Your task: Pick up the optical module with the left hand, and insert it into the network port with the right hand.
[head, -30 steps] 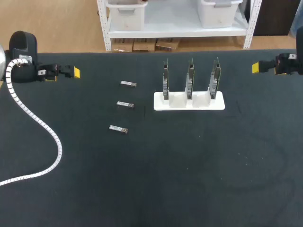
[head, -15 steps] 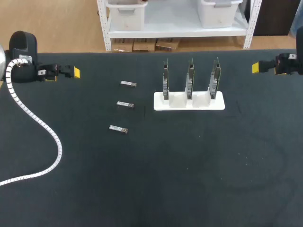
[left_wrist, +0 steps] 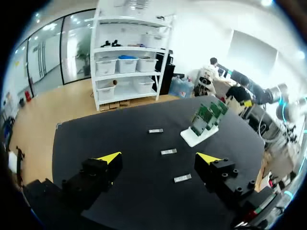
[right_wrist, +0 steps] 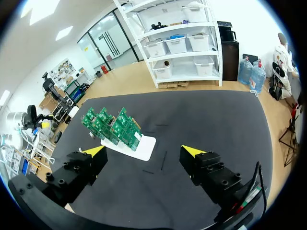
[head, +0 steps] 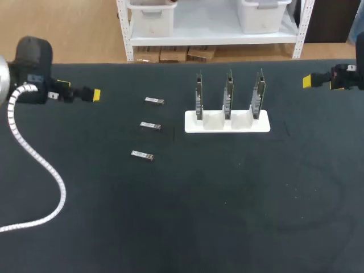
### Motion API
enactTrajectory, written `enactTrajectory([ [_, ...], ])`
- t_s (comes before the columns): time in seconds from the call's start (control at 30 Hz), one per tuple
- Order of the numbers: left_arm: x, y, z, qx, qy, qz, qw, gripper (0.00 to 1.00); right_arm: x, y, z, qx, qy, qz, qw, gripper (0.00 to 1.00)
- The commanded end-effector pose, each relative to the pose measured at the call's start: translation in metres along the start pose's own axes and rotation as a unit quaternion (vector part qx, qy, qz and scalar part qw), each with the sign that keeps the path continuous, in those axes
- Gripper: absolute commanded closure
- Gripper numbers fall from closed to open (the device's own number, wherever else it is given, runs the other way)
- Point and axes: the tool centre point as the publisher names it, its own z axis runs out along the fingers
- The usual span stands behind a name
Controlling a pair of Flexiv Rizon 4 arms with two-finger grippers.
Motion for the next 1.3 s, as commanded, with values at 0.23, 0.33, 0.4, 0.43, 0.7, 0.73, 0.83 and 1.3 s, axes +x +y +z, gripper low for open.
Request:
enactTrajectory([
  [0.23, 0.0, -0.008, -0.009, 0.028, 0.08, 0.097, 0.992, 0.0, 0.001, 0.001, -0.001, 0.002, 0.0, 0.0, 1.0, 0.0],
  [0.33, 0.004, -0.012, -0.006, 0.034, 0.097, 0.128, 0.986, 0.0, 0.001, 0.001, -0.001, 0.002, 0.0, 0.0, 1.0, 0.0],
  [0.4, 0.007, -0.016, -0.002, 0.036, 0.111, 0.157, 0.981, 0.0, 0.001, 0.001, -0.001, 0.002, 0.0, 0.0, 1.0, 0.0],
  [0.43, 0.01, -0.017, 0.0, 0.041, 0.118, 0.171, 0.977, 0.0, 0.001, 0.001, -0.001, 0.002, 0.0, 0.0, 1.0, 0.0],
  [0.7, 0.019, -0.024, 0.021, 0.038, 0.154, 0.24, 0.958, 0.0, 0.001, 0.001, -0.001, 0.002, 0.0, 0.0, 1.0, 0.0],
  [0.73, 0.019, -0.026, 0.022, 0.037, 0.156, 0.249, 0.955, 0.0, 0.001, 0.001, -0.001, 0.002, 0.0, 0.0, 1.0, 0.0],
  [0.83, 0.021, -0.031, 0.023, 0.05, 0.159, 0.271, 0.948, 0.0, 0.001, 0.001, -0.001, 0.002, 0.0, 0.0, 1.0, 0.0],
  [1.3, 0.037, -0.045, 0.043, 0.071, 0.226, 0.359, 0.903, 0.0, 0.001, 0.001, -0.001, 0.002, 0.0, 0.0, 1.0, 0.0],
])
